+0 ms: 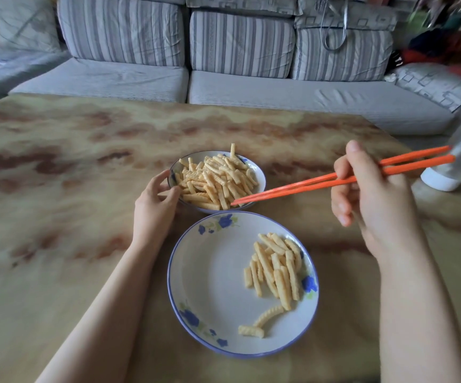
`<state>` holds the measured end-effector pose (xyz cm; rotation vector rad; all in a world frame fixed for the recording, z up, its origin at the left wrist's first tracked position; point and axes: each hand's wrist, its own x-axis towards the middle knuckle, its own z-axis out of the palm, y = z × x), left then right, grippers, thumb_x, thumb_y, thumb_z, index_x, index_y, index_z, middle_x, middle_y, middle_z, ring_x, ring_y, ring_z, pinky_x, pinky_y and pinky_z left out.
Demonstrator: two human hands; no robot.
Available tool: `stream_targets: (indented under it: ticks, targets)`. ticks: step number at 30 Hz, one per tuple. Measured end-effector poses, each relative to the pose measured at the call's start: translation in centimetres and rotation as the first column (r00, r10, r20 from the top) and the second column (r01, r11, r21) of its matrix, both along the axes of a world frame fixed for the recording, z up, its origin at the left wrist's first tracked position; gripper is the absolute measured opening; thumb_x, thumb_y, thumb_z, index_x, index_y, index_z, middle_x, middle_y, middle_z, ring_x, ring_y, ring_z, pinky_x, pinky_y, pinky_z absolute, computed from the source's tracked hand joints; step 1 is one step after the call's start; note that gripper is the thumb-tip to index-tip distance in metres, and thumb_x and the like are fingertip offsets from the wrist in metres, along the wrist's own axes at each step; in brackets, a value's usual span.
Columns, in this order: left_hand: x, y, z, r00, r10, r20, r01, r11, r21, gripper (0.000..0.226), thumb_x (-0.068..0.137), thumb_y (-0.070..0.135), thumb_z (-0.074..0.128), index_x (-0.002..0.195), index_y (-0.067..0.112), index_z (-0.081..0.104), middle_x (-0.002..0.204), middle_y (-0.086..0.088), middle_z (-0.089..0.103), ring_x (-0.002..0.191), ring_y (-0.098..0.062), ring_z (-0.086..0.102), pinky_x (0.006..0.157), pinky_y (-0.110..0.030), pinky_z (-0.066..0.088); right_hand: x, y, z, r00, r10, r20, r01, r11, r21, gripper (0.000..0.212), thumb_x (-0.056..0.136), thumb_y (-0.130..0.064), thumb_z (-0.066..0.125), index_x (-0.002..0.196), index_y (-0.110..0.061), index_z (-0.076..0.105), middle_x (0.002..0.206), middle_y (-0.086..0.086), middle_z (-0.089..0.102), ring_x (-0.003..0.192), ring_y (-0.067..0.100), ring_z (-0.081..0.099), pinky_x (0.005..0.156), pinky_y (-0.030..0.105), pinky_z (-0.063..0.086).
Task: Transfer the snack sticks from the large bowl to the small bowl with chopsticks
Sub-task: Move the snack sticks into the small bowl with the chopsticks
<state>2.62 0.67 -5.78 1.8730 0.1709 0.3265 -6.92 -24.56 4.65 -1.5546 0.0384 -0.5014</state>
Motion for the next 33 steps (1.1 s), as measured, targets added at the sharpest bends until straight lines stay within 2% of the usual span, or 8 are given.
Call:
stream_targets:
  ticks: [3, 6, 13, 18, 22, 25, 29, 33]
  targets:
    - [-0.1, 0.0, 0.0, 1.0, -0.002, 0.0, 0.002, 1.0, 0.003, 0.04, 0.091, 0.019, 0.057, 0.13, 0.026, 0.057, 0.105, 0.002, 0.067, 0.089, -0.022, 0.067, 0.087, -0.032, 0.049, -1.2, -1.1, 0.7, 0.983, 0.145, -0.11, -0.154, 0.985, -0.077, 0.043, 0.096, -0.036, 0.048, 0.056, -0.02, 0.051, 0.051, 0.014, 0.031, 0.029, 0.017, 0.026, 0.034, 0.017, 0.022]
    - [0.0, 0.0, 0.0, 1.0, -0.004, 0.003, 0.004, 1.0, 0.007, 0.041, 0.09, 0.019, 0.057, 0.13, 0.026, 0.057, 0.106, 0.001, 0.068, 0.088, -0.022, 0.067, 0.085, -0.033, 0.05, -2.3, -1.5, 1.4, 0.956, 0.201, -0.212, -0.24, 0.955, -0.175, 0.042, 0.093, -0.039, 0.048, 0.06, -0.011, 0.046, 0.037, 0.007, 0.031, 0.026, 0.016, 0.024, 0.033, 0.015, 0.021]
    - [0.1, 0.1, -0.1, 1.0, -0.006, 0.016, 0.006, 1.0, 0.004, 0.04, 0.091, 0.018, 0.057, 0.13, 0.025, 0.058, 0.106, 0.0, 0.068, 0.079, -0.019, 0.066, 0.073, -0.024, 0.047, -3.3, -1.6, 2.4, 0.947, 0.231, -0.224, -0.28, 0.934, -0.22, 0.042, 0.09, -0.038, 0.048, 0.057, -0.012, 0.046, 0.032, 0.005, 0.03, 0.024, 0.015, 0.024, 0.033, 0.014, 0.021]
    - [0.1, 0.0, 0.0, 1.0, 0.002, 0.026, -0.002, 1.0, 0.02, 0.04, 0.091, 0.016, 0.057, 0.13, 0.023, 0.058, 0.103, 0.001, 0.066, 0.067, -0.004, 0.061, 0.056, -0.003, 0.041, -3.2, -0.9, 2.2, 0.931, 0.259, -0.257, -0.319, 0.921, -0.226, 0.04, 0.085, -0.042, 0.05, 0.057, -0.014, 0.049, 0.034, 0.005, 0.034, 0.025, 0.018, 0.028, 0.033, 0.018, 0.021]
    - [0.1, 0.0, 0.0, 1.0, 0.006, 0.02, -0.007, 1.0, 0.027, 0.04, 0.091, 0.018, 0.056, 0.13, 0.025, 0.058, 0.103, 0.002, 0.067, 0.072, -0.005, 0.061, 0.059, -0.003, 0.039, -2.7, -0.1, 1.8, 0.92, 0.29, -0.264, -0.355, 0.903, -0.244, 0.04, 0.086, -0.046, 0.05, 0.059, -0.016, 0.05, 0.035, 0.005, 0.036, 0.026, 0.02, 0.03, 0.035, 0.021, 0.018]
    - [0.0, 0.0, 0.1, 1.0, 0.008, 0.018, -0.009, 0.999, 0.035, 0.039, 0.091, 0.018, 0.057, 0.129, 0.026, 0.058, 0.102, 0.004, 0.066, 0.071, 0.001, 0.059, 0.063, -0.005, 0.04, -2.4, 0.4, 1.7, 0.925, 0.281, -0.256, -0.343, 0.907, -0.243, 0.041, 0.086, -0.046, 0.049, 0.059, -0.016, 0.049, 0.035, 0.005, 0.036, 0.027, 0.019, 0.03, 0.034, 0.019, 0.021]
    - [0.0, 0.0, 0.0, 1.0, 0.002, 0.02, -0.002, 1.0, 0.012, 0.04, 0.091, 0.018, 0.057, 0.129, 0.026, 0.059, 0.102, 0.003, 0.067, 0.08, -0.013, 0.064, 0.073, -0.022, 0.044, -2.2, 0.7, 1.6, 0.956, 0.223, -0.189, -0.261, 0.943, -0.206, 0.041, 0.089, -0.043, 0.05, 0.057, -0.017, 0.048, 0.038, 0.006, 0.036, 0.027, 0.02, 0.029, 0.033, 0.018, 0.025]
    - [0.1, 0.0, -0.1, 1.0, -0.001, 0.02, 0.001, 1.0, -0.003, 0.039, 0.09, 0.017, 0.056, 0.128, 0.026, 0.059, 0.103, 0.002, 0.068, 0.071, -0.008, 0.064, 0.066, -0.014, 0.045, -1.1, 0.9, 1.2, 0.998, 0.061, 0.031, -0.06, 0.998, -0.015, 0.043, 0.098, -0.031, 0.048, 0.057, -0.02, 0.049, 0.047, 0.006, 0.04, 0.028, 0.017, 0.032, 0.034, 0.02, 0.024]
